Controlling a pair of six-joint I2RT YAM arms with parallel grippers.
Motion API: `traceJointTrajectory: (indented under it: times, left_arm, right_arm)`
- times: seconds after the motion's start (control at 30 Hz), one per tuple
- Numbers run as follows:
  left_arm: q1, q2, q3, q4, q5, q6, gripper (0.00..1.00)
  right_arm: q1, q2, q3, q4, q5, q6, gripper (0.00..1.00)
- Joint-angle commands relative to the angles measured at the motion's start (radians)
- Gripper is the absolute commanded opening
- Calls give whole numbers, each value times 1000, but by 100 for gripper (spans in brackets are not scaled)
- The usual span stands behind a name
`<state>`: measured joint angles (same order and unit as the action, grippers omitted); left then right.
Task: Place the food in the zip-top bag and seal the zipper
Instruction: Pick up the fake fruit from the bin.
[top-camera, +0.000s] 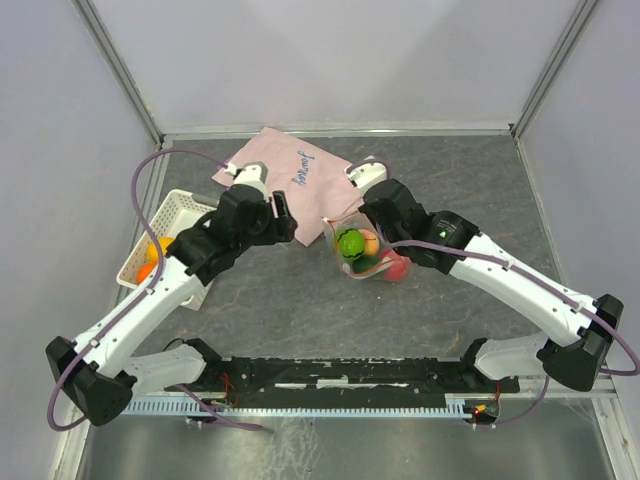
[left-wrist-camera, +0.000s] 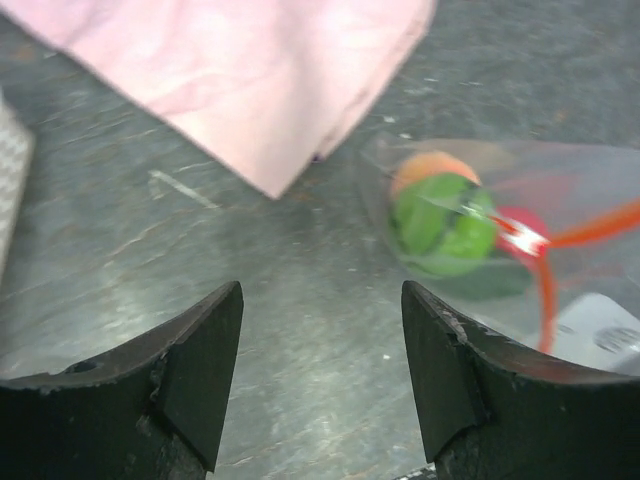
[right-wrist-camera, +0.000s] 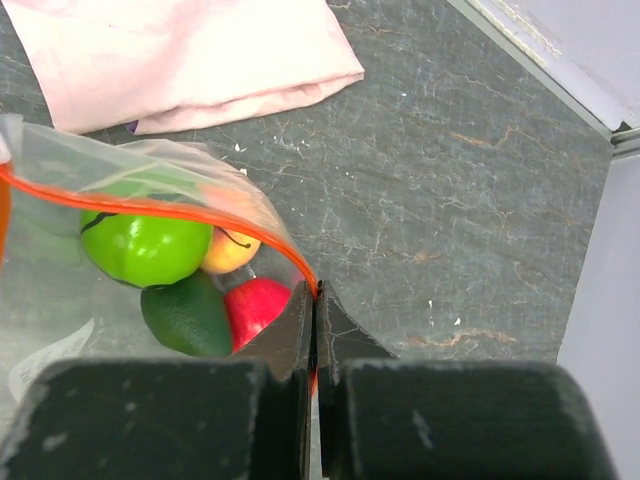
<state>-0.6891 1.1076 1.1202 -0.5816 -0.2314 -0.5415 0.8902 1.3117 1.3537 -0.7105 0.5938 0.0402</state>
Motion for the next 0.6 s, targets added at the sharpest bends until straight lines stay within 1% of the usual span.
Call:
traceJointTrajectory:
  times: [0.0, 0.1, 0.2, 0.27, 0.33, 0.47, 0.57]
  left_arm:
    - [97, -56, -49, -69, -63, -47, 73]
    - [173, -82, -75, -90, -79, -40, 73]
    - [261, -96, -101, -109, -112, -17, 79]
    - [314, -94, -115, -117, -160, 7, 82]
    - [377, -73, -125, -118, -198, 32, 86]
    - [524, -9, -143, -77, -203, 71, 88]
    - [610, 42, -143, -47, -220, 72, 89]
  right_arm:
    - [-5, -45, -24, 95, 15, -34, 1]
    - [-5, -57, -39, 108, 12, -40, 1]
    - [-7, -65, -50, 117, 2, -40, 1]
    - [-7, -71, -62, 125, -3, -41, 1]
    - [-8, -74, -71, 132, -11, -40, 1]
    - [-10, -65, -69, 133, -30, -40, 1]
    - [-10, -62, -70, 131, -31, -40, 1]
